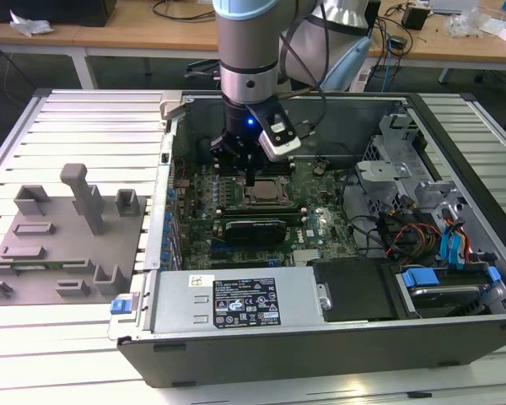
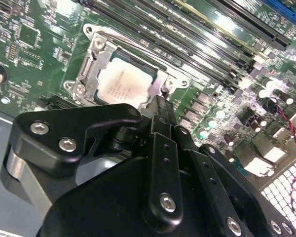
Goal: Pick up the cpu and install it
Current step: 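Install the first cpu locking lever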
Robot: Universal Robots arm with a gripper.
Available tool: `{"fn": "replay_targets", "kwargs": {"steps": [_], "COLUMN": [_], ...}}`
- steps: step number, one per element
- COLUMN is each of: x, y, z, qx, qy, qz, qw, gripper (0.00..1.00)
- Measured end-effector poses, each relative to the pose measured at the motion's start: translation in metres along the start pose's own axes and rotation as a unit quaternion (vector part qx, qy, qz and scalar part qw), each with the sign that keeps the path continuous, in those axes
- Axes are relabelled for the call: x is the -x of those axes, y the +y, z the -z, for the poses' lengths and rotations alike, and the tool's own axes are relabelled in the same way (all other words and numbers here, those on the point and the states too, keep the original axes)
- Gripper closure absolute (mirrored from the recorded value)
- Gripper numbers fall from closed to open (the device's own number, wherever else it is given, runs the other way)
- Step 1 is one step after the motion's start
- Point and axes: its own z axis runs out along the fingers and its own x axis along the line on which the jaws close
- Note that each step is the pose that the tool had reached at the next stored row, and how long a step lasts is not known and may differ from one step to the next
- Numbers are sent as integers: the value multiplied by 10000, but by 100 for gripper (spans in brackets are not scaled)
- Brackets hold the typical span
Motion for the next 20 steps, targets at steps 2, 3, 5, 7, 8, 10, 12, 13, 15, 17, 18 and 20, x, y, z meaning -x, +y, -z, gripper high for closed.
{"fn": "replay_targets", "kwargs": {"steps": [2, 3, 5, 7, 8, 10, 12, 13, 15, 17, 18, 20], "x": [-43, -61, -103, -148, -180, -204, -231, -242, -264, -270, -270, -271], "y": [-1, -1, -1, -2, -3, -3, -3, -4, -4, -4, -4, -5], "z": [2, 3, 6, 9, 11, 12, 14, 14, 16, 16, 16, 17], "qx": [0, 0, 0, 0, 0, 0, 0, 0, 0, 0, 0, 6], "qy": [0, 0, 0, 0, 0, 0, 0, 0, 0, 0, 0, 1], "qz": [0, -1, 0, 0, -1, -1, 0, 0, 0, 0, 0, 0], "qw": [10000, 10000, 10000, 10000, 10000, 10000, 10000, 10000, 10000, 10000, 10000, 10000], "gripper": [89, 89, 89, 89, 89, 89, 89, 89, 89, 89, 89, 89]}}
